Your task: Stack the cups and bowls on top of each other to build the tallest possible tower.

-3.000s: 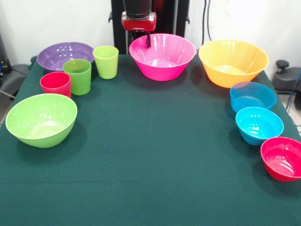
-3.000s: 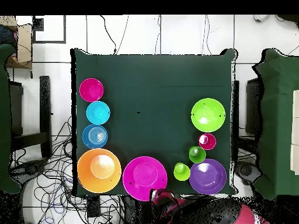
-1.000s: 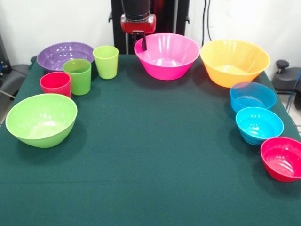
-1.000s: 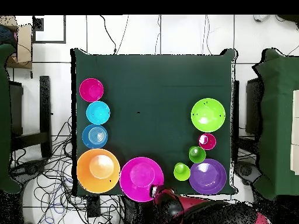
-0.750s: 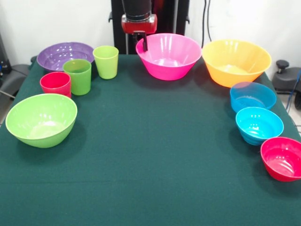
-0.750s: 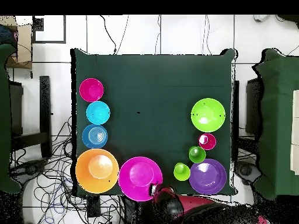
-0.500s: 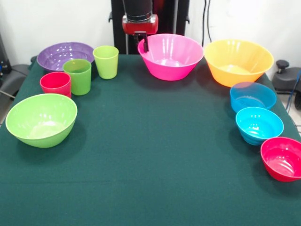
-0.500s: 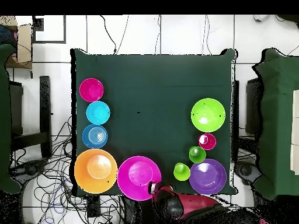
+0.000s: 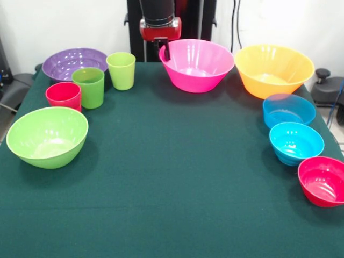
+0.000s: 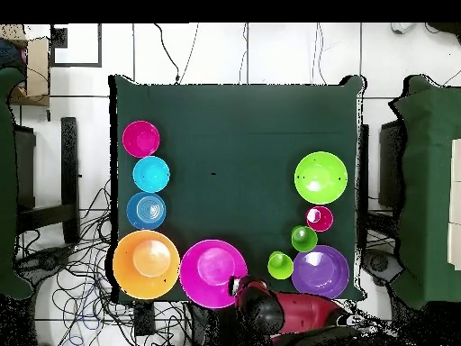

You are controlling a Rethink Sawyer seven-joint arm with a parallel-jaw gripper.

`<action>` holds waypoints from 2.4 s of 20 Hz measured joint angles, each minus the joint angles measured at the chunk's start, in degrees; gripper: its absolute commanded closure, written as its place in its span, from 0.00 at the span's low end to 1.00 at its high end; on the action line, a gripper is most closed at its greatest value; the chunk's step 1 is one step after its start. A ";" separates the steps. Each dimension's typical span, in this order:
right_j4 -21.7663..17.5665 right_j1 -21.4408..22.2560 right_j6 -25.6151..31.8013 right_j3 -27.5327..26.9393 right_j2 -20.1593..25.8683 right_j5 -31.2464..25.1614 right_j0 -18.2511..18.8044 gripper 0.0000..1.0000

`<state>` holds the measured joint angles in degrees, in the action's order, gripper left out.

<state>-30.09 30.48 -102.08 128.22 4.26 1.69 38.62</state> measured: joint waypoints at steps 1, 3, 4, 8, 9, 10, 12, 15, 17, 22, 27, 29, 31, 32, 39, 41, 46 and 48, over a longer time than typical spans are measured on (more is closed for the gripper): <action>-0.01 -0.01 0.00 -0.25 0.32 -0.31 0.18 1.00; -0.01 -0.02 0.00 -0.70 0.97 -0.76 0.49 1.00; -0.01 -0.02 0.00 -0.88 1.21 -0.92 0.57 1.00; -0.03 -0.03 0.00 -1.92 2.44 -2.36 0.90 1.00; -0.04 -0.03 0.00 -2.22 2.79 -2.84 0.97 1.00; -0.02 -0.03 0.00 -2.44 3.05 -3.18 1.02 1.00; -0.04 -0.04 0.00 -3.07 3.79 -4.21 1.21 1.00; -0.05 -0.04 0.00 -3.59 4.49 -5.21 1.50 1.00; -0.05 -0.04 0.00 -3.94 4.97 -5.70 1.70 1.00; -0.06 -0.04 0.00 -4.66 6.07 -7.25 2.14 1.00; -0.06 -0.05 0.00 -5.94 7.62 -10.22 2.72 1.00; -0.07 -0.05 0.00 -6.28 8.04 -10.94 2.90 1.00; -0.07 -0.05 0.00 -6.45 8.29 -11.39 3.04 1.00; -0.07 -0.05 0.00 -6.65 8.59 -12.03 3.20 1.00; -0.08 -0.06 0.00 -7.99 10.33 -15.03 3.79 1.00; -0.09 -0.06 0.00 -8.36 10.78 -15.58 3.95 1.00; -0.09 -0.07 0.00 -9.37 11.88 -17.52 4.27 1.00; -0.11 -0.07 0.00 -9.76 12.34 -18.41 4.40 1.00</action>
<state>-30.20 30.41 -102.08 118.46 16.60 -16.72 43.02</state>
